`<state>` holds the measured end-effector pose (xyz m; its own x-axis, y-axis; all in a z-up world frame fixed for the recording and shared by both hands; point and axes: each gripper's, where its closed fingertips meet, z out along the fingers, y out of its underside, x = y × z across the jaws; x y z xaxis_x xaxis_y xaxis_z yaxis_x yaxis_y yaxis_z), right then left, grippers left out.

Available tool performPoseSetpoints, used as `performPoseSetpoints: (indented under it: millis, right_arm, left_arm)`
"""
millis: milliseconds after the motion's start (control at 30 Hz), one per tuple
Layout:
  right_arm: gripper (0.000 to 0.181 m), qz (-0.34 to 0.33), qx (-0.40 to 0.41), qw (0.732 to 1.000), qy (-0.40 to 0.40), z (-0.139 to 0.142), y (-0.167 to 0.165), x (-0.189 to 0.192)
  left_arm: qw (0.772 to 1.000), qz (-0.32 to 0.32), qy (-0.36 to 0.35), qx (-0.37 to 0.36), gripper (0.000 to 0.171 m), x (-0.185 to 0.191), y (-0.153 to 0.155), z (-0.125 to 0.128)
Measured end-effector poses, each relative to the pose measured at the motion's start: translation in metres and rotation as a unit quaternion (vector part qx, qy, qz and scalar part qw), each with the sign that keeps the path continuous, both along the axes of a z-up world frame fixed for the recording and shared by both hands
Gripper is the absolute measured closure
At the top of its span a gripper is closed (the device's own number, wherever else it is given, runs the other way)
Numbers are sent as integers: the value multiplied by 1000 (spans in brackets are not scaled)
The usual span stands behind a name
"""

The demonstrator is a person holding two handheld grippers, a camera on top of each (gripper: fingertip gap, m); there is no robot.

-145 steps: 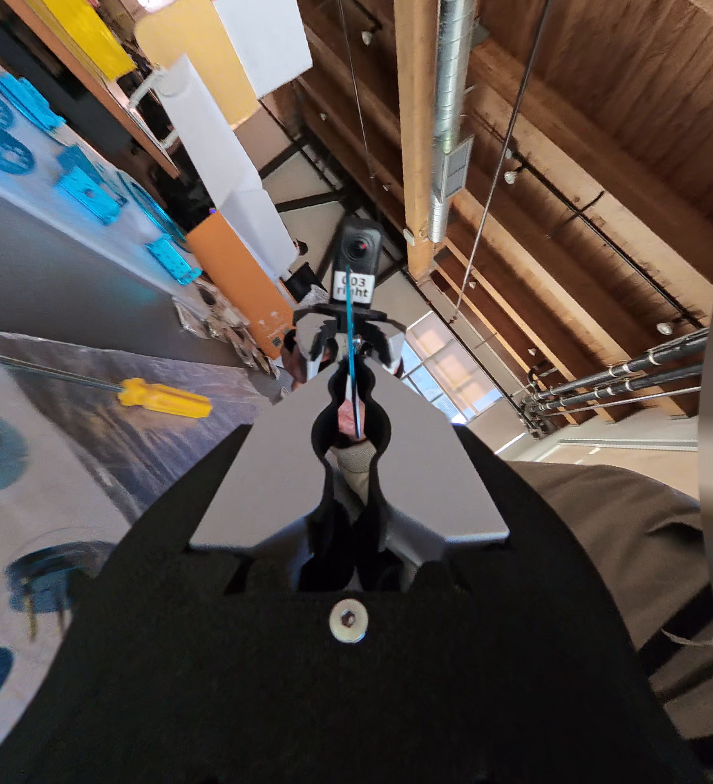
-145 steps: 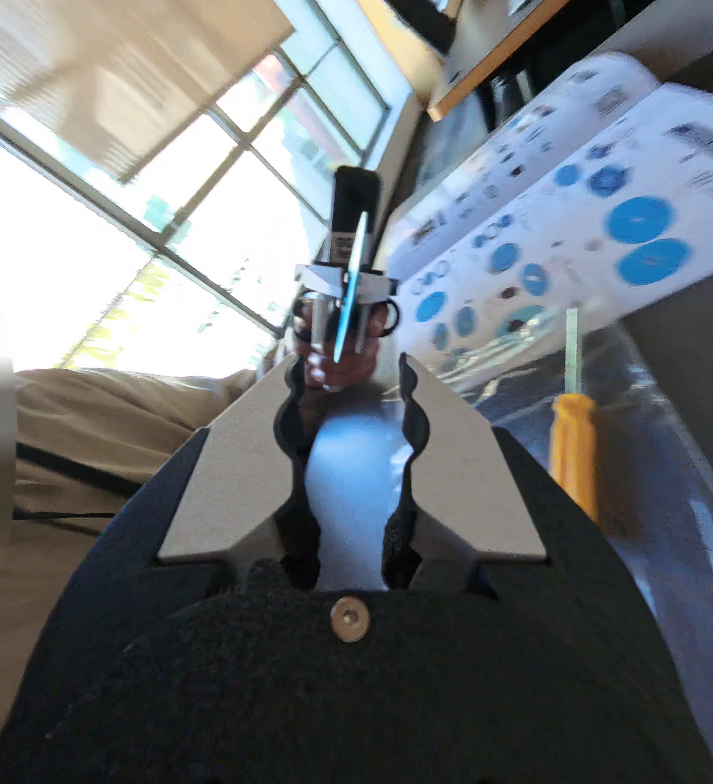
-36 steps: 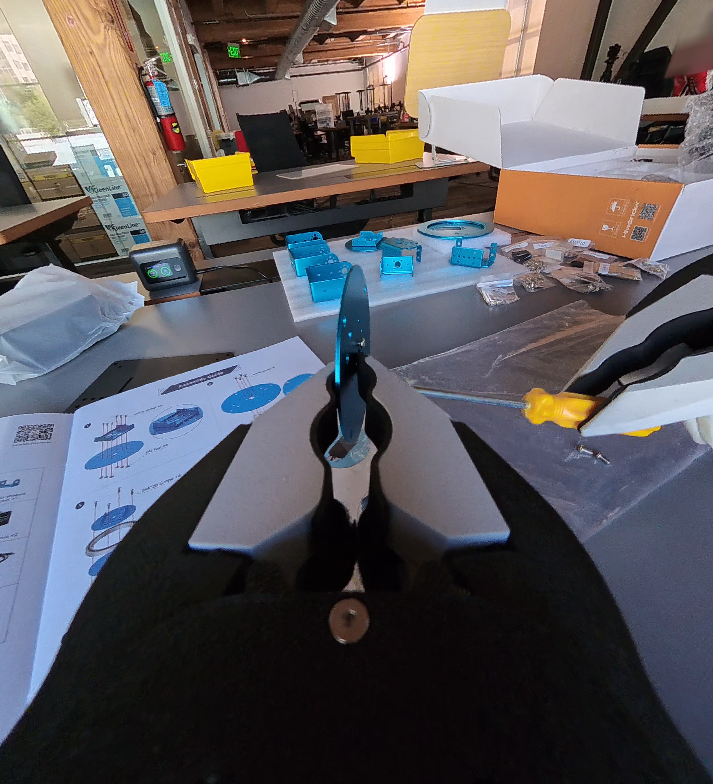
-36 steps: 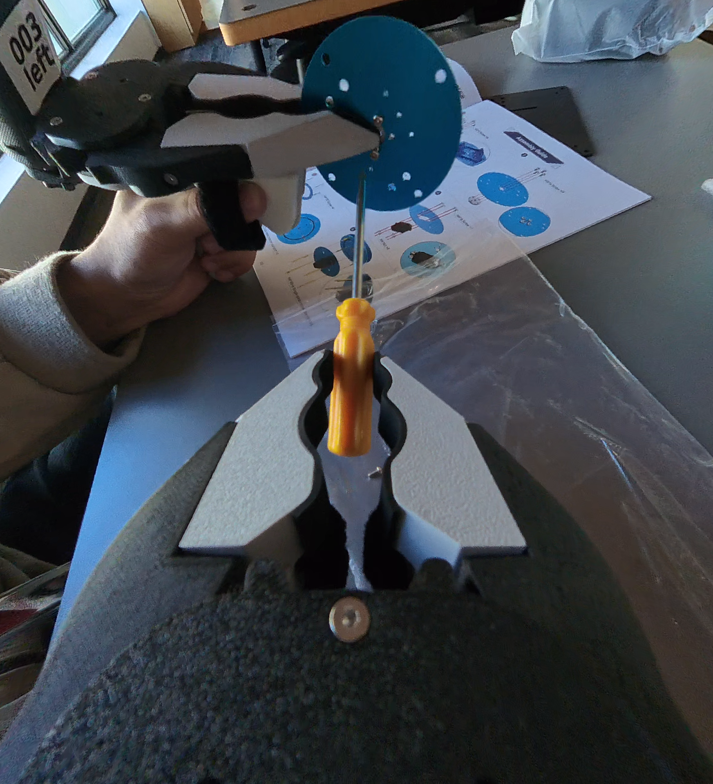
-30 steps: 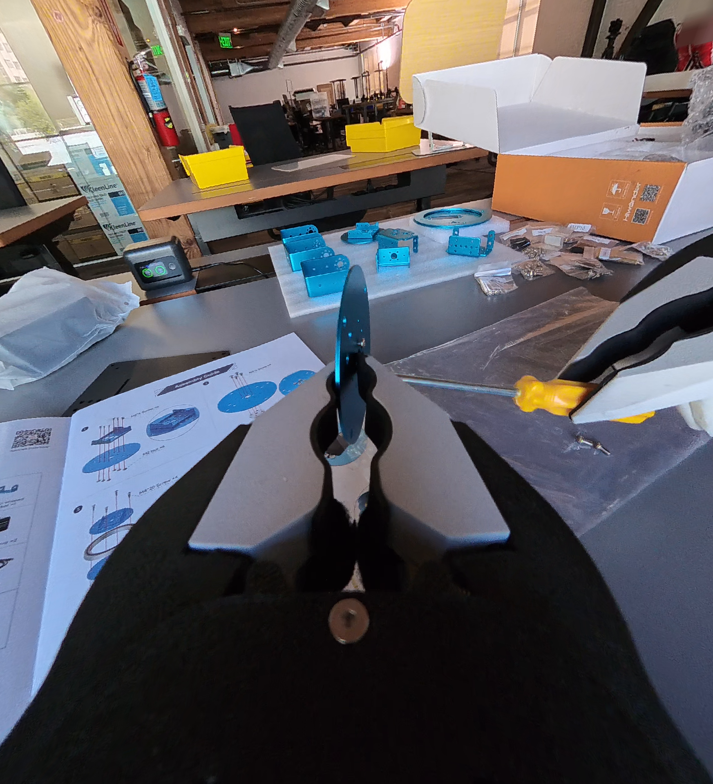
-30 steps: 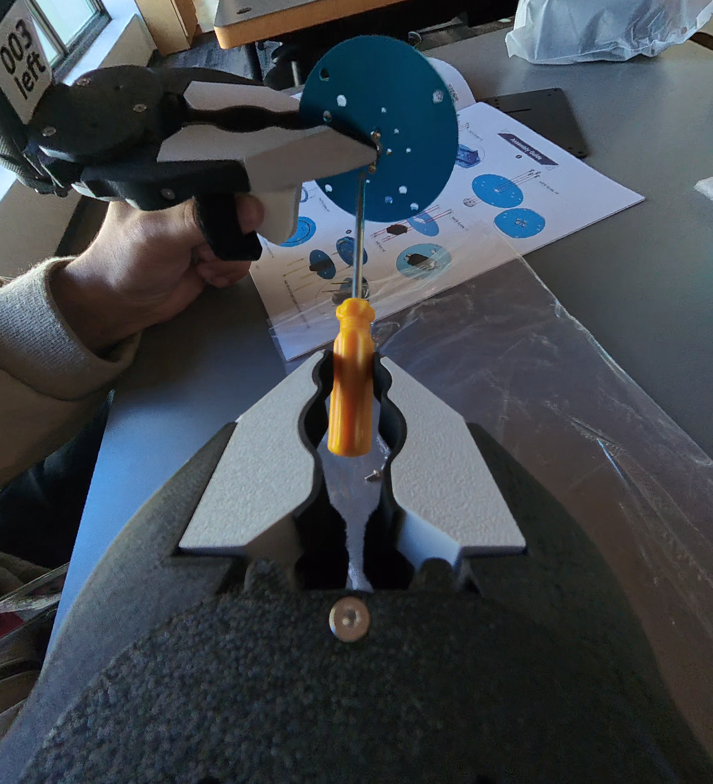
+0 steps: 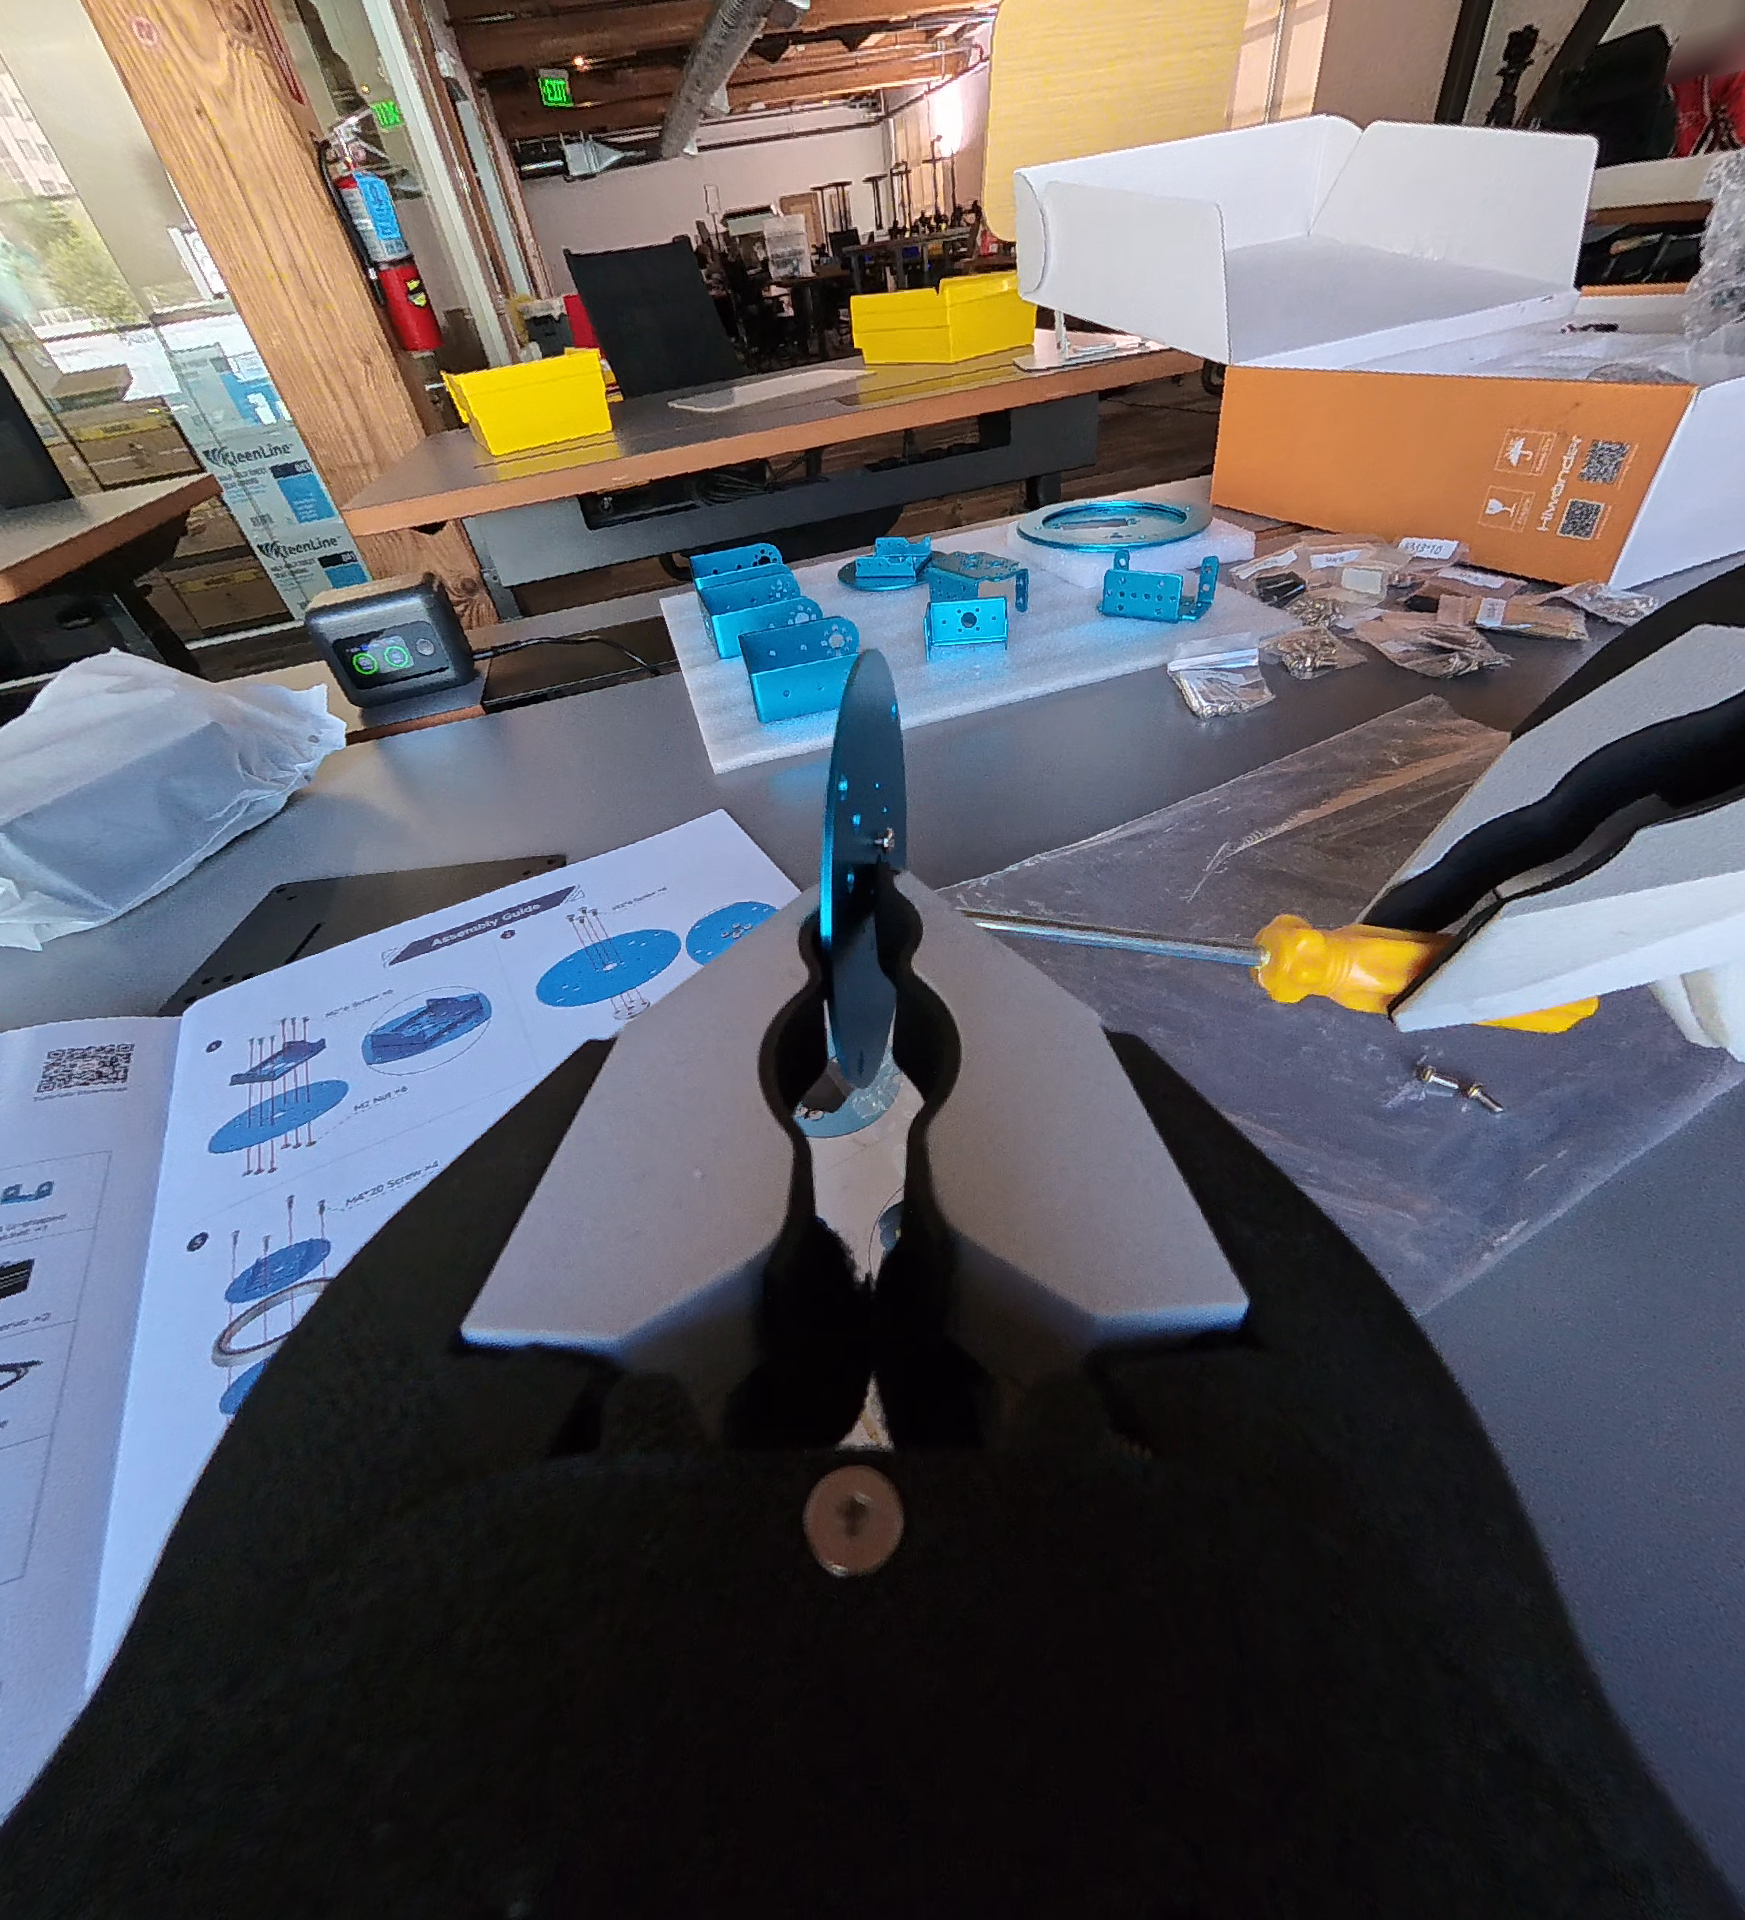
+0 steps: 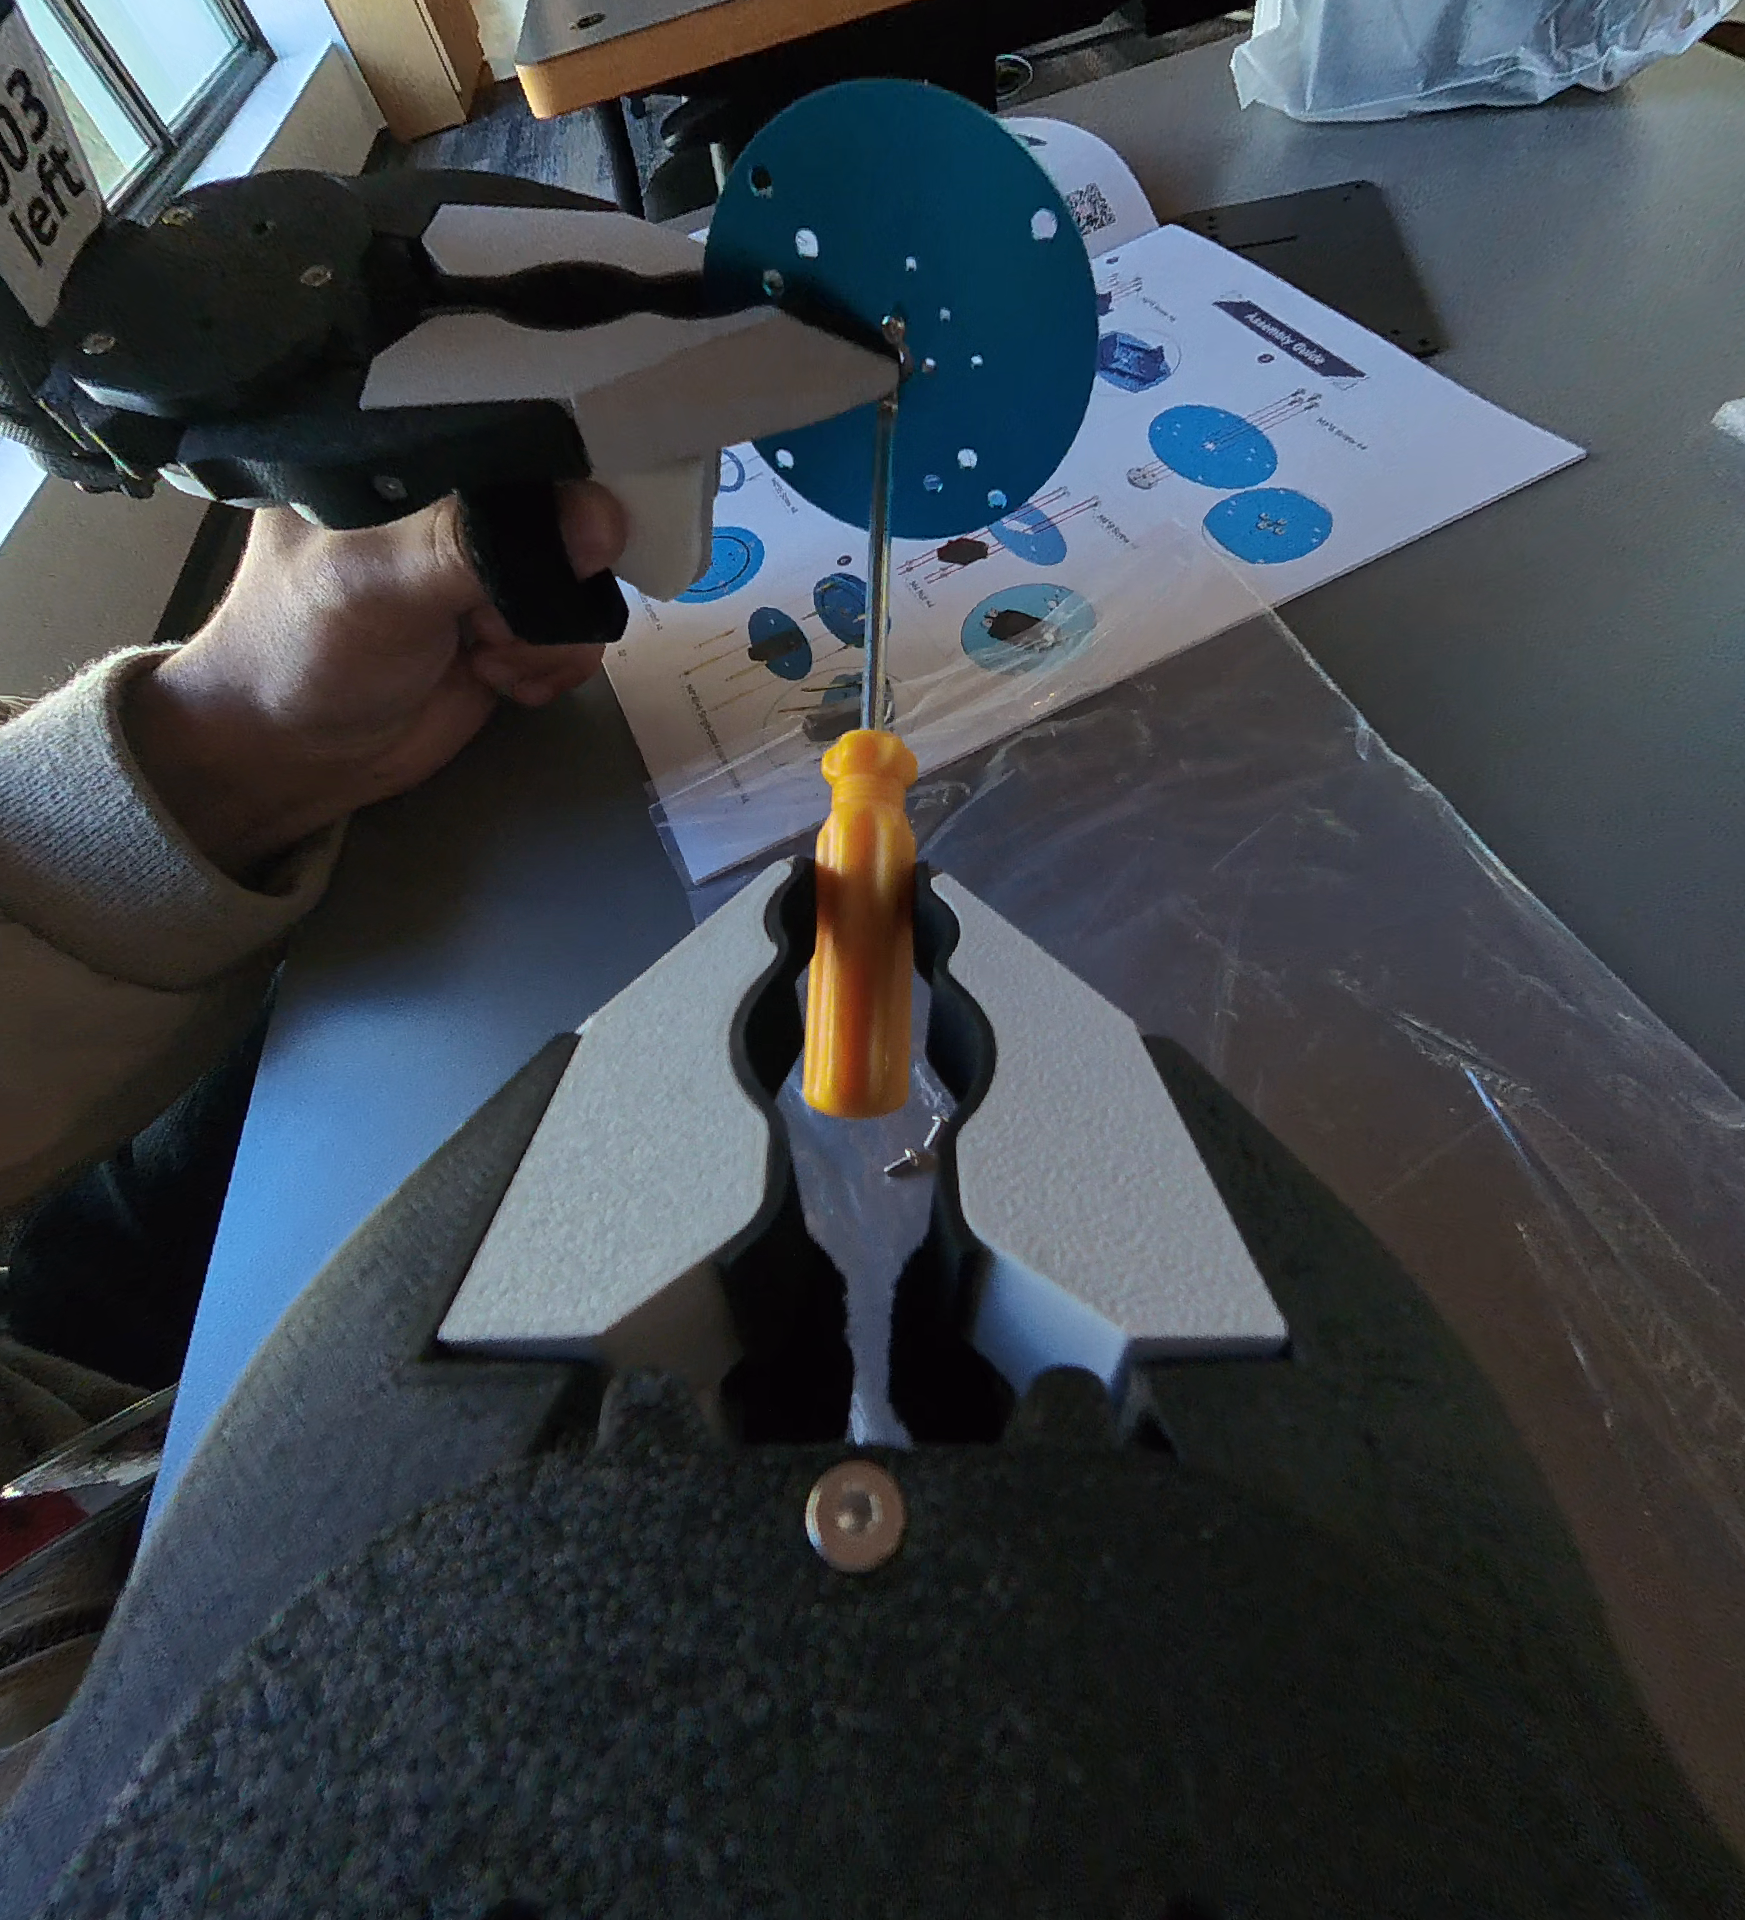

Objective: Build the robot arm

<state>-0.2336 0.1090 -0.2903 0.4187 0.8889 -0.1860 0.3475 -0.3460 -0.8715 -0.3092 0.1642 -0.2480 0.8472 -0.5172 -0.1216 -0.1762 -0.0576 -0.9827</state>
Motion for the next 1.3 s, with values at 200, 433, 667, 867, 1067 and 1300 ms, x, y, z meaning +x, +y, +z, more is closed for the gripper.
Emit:
performPoseSetpoints:
  millis: [200,433,667,867,1067,1300]
  right_arm:
    - [164,1,-25,1000,14,2,-2,-1]
    - [164,40,-238,964,109,16,-21,-7]
    - [165,119,-499,818,259,46,-51,-20]
    - [165,209,-590,698,349,92,-72,-37]
    - [165,265,-606,611,436,140,-86,-64]
    - [165,328,-600,519,514,186,-97,-85]
  left_arm:
    - [1000,1,8,6,167,1,0,0]
    - [999,-8,1,34,167,3,-6,10]
    - [995,-27,-62,75,167,3,-20,35]
    - [966,-47,-224,119,166,-15,-38,73]
    - [906,-98,-379,160,166,-31,-40,114]
    - [825,-186,-490,211,166,-45,-47,154]
